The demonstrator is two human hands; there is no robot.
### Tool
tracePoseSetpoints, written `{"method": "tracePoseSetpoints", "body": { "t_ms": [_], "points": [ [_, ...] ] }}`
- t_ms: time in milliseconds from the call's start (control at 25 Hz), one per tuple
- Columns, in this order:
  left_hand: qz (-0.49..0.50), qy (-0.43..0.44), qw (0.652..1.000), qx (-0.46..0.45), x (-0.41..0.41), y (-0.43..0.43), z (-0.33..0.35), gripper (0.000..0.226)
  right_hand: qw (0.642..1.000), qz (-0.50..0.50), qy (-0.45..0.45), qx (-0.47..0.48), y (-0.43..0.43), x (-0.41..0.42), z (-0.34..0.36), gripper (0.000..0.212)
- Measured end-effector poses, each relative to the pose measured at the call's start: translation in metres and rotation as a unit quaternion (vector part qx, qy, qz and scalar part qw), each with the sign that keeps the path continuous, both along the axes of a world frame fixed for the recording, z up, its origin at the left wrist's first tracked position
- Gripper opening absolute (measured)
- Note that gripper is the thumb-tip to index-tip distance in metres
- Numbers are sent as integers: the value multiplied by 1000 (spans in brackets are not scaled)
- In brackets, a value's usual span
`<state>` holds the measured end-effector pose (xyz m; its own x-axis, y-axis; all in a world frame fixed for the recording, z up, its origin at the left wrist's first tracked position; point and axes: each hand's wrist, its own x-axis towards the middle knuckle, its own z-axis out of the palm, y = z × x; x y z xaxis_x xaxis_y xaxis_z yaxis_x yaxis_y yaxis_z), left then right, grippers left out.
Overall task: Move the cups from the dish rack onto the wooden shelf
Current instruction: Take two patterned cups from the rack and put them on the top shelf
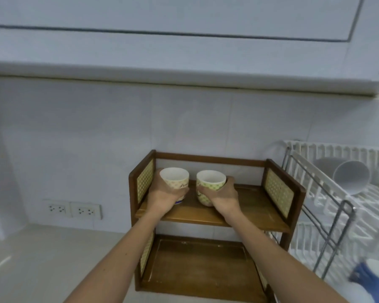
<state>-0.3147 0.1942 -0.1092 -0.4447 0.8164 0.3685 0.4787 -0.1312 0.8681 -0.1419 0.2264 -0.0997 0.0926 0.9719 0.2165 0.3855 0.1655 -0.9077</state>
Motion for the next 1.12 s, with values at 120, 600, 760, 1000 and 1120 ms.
{"method": "tracePoseSetpoints", "body": {
  "t_ms": [120, 600, 760, 1000, 1120],
  "points": [
    [-4, 3, 1000, 17, -3, 2, -6, 89, 1000, 8, -2, 1, 2, -3, -2, 87],
    [4, 12, 1000, 22, -3, 8, -12, 89, 1000, 15, -21, 0, -2, -2, -2, 81],
    [-1, 20, 999, 37, -1, 1, -8, 99, 998, 40, -37, -38, -6, 5, 8, 88],
    [53, 89, 990, 99, 11, -24, 27, 71, 990, 63, -125, 10, -32, 45, 86, 85],
    [41, 105, 980, 165, 37, -40, 60, 47, 984, 48, -145, 89, -59, 80, 137, 68]
  ]
}}
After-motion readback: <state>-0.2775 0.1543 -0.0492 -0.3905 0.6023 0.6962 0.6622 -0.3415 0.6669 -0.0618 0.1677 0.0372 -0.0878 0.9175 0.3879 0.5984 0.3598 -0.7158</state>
